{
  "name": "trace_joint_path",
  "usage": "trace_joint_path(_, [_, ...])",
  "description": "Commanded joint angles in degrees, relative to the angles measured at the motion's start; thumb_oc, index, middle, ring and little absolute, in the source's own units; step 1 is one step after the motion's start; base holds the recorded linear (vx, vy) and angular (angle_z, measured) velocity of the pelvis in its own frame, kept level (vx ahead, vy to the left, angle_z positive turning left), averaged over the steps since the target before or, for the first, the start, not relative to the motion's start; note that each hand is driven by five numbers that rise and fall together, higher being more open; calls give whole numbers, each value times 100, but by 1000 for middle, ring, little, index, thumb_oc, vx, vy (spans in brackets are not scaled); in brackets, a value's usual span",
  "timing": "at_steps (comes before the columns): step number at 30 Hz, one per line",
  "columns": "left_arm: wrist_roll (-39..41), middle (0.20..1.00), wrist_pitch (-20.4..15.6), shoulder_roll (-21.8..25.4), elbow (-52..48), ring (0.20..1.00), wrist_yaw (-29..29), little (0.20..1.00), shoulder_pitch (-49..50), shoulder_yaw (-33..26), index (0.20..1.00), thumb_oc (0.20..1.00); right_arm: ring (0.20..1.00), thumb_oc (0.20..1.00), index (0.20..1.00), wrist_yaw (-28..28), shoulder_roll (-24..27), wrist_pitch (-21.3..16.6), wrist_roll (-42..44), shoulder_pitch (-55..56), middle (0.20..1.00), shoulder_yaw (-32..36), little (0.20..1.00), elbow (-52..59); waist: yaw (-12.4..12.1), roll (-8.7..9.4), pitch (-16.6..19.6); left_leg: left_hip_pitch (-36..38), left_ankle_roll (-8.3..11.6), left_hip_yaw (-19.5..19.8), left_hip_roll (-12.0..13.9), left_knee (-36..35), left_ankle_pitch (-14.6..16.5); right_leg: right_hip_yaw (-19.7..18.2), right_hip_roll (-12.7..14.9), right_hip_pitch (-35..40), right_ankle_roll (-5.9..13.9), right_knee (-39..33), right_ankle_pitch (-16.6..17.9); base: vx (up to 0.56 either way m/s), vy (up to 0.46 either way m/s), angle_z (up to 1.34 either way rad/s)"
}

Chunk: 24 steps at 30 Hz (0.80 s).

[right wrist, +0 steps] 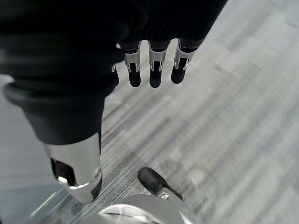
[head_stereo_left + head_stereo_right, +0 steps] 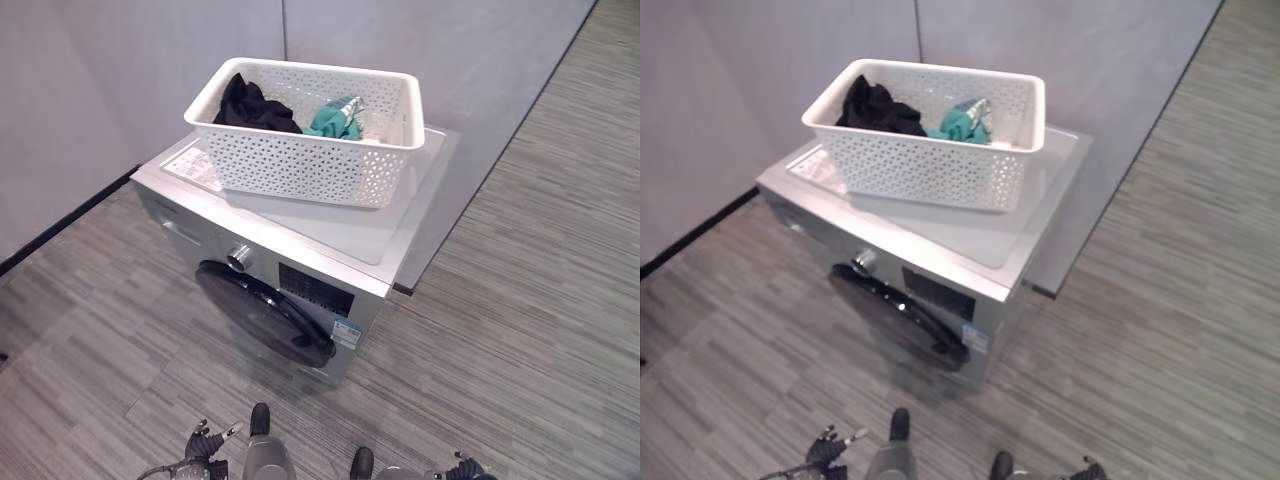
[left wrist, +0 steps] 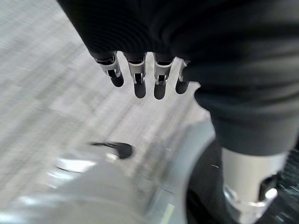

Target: Grab the laundry basket,head to the washer,open it,put in the laundry and shut it.

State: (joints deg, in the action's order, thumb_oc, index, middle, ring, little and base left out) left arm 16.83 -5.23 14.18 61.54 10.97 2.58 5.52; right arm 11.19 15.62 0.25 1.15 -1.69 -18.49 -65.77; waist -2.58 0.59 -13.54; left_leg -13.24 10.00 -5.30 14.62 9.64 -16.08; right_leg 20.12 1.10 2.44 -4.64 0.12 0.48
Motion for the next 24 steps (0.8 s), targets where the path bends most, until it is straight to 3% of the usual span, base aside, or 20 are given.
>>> trace_joint_path(1, [-263, 1000, -149, 175, -170, 1000, 77, 1000, 8, -29, 1000, 1000, 1000, 1000, 1000, 97, 148, -2, -200, -87, 1000, 170, 1000, 64, 197, 247, -157, 413, -270, -247, 552, 1668, 1590, 32, 362, 216, 401, -95, -872, -208, -55, -22])
trace_joint_path(6, [-344, 1000, -107, 94, -173, 1000, 22, 1000, 217, -194, 1000, 1000, 1000, 1000, 1000, 128, 236, 55, -302, -56, 1000, 327, 1000, 78, 280, 169, 45, 1235, -250, -701, 610, 2599, 1829, 277, 397, -27, 484, -95, -714, -104, 48, 23])
trace_joint_path(7, [-418, 1000, -65, 57, -147, 1000, 0, 1000, 278, -215, 1000, 1000, 1000, 1000, 1000, 185, 260, 66, -282, -12, 1000, 473, 1000, 122, 372, 62, 175, 1709, -202, -676, 413, 2562, 1805, 350, 378, -182, 535, -76, -622, -56, 106, 21])
trace_joint_path(8, [-419, 1000, -65, 51, -149, 1000, 0, 1000, 283, -212, 1000, 1000, 1000, 1000, 1000, 185, 267, 70, -283, -3, 1000, 474, 1000, 129, 365, 55, 169, 1734, -198, -685, 414, 2546, 1802, 345, 375, -168, 537, -77, -623, -178, 250, 17])
trace_joint_path(9, [-438, 1000, -68, 0, -152, 1000, 22, 1000, 285, -212, 1000, 1000, 1000, 1000, 1000, 285, 319, 59, -130, 35, 1000, 716, 1000, 232, 471, -57, 256, 2084, -142, -485, 166, 2349, 1724, 327, 350, -369, 600, -63, -477, -162, 193, 8])
trace_joint_path(12, [-422, 1000, -85, -33, -271, 1000, 37, 1000, 251, -142, 1000, 1000, 1000, 1000, 1000, 331, 329, 31, 12, 78, 1000, 853, 1000, 335, 568, -154, 323, 2287, -166, -258, -58, 1907, 1754, 327, 339, -528, 673, -116, -357, -166, 185, -29])
trace_joint_path(13, [-432, 1000, -86, -59, -360, 1000, 29, 1000, 206, -77, 1000, 1000, 1000, 1000, 1000, 380, 337, 39, 77, 82, 1000, 917, 1000, 396, 639, -189, 334, 2319, -250, -247, -144, 1441, 2013, 373, 426, -642, 788, -130, -250, -231, 256, -22])
trace_joint_path(14, [-463, 1000, -93, -22, -648, 1000, -36, 1000, 169, 2, 1000, 1000, 1000, 1000, 1000, 413, 359, 23, 146, 153, 1000, 1064, 1000, 713, 743, -238, 360, 2601, -397, -359, -367, 475, 2741, 339, 557, -884, 961, -162, -28, -493, 429, 14])
trace_joint_path(15, [-445, 1000, -106, 3, -897, 1000, -88, 1000, 89, 103, 1000, 1000, 1000, 1000, 1000, 508, 430, -35, 359, 164, 1000, 1296, 1000, 1201, 795, -251, 319, 2689, -510, -466, -573, -143, 3085, 351, 761, -1200, 1159, -299, 290, -481, 405, 48])
trace_joint_path(16, [-446, 1000, -105, 22, -1053, 1000, -124, 1000, 91, 131, 1000, 1000, 1000, 1000, 1000, 504, 466, -28, 351, 179, 1000, 1338, 1000, 1529, 823, -250, 307, 2745, -578, -492, -688, -446, 3287, 323, 846, -1334, 1243, -318, 392, -340, 252, 64])
trace_joint_path(17, [-446, 1000, -99, 22, -1061, 1000, -125, 1000, 98, 134, 1000, 1000, 1000, 1000, 1000, 503, 467, -14, 348, 194, 1000, 1344, 1000, 1550, 813, -248, 312, 2754, -590, -501, -701, -465, 3282, 313, 854, -1341, 1251, -314, 398, -178, 145, 52])
trace_joint_path(19, [-510, 1000, -128, 64, -1151, 1000, -176, 1000, 92, 193, 1000, 1000, 1000, 1000, 1000, 517, 555, -85, 342, 179, 1000, 1414, 1000, 2036, 774, -199, 196, 2754, -746, -259, -991, -721, 3446, 153, 944, -1534, 1381, -318, 577, -231, 153, 20])
trace_joint_path(20, [-624, 1000, -136, 117, -1287, 1000, -231, 1000, 210, 216, 1000, 1000, 1000, 1000, 1000, 491, 674, -109, 288, 253, 1000, 1537, 1000, 2410, 847, -99, 93, 2761, -836, -172, -1142, -953, 3248, -128, 1099, -1742, 1491, -150, 717, -282, 139, -14])
trace_joint_path(21, [-575, 1000, -182, 167, -1272, 1000, -181, 1000, 218, 202, 1000, 1000, 1000, 1000, 1000, 482, 720, -147, 416, 172, 1000, 1587, 1000, 2530, 939, -73, 14, 2708, -903, -45, -1159, -1012, 3159, -844, 1056, -1946, 1637, 202, 818, -233, 88, -10])
trace_joint_path(22, [-575, 1000, -182, 170, -1270, 1000, -181, 1000, 214, 199, 1000, 1000, 1000, 1000, 1000, 482, 717, -146, 417, 168, 1000, 1586, 1000, 2529, 935, -45, 26, 2689, -909, -48, -1192, -1020, 3137, -866, 1083, -1981, 1639, 214, 825, -148, 21, 18])
trace_joint_path(23, [-525, 1000, -222, 223, -1240, 1000, -170, 1000, 189, 174, 1000, 1000, 1000, 1000, 1000, 434, 821, -185, 416, 146, 1000, 1588, 1000, 2768, 962, -50, -22, 2581, -957, 123, -1191, -1031, 3090, -1579, 908, -1976, 1674, 463, 656, -81, -3, 40])
trace_joint_path(24, [-525, 1000, -223, 226, -1239, 1000, -170, 1000, 187, 173, 1000, 1000, 1000, 1000, 1000, 433, 818, -183, 416, 145, 1000, 1588, 1000, 2770, 955, -29, -13, 2566, -960, 117, -1214, -1035, 3072, -1598, 924, -2002, 1675, 471, 663, -143, -70, 58])
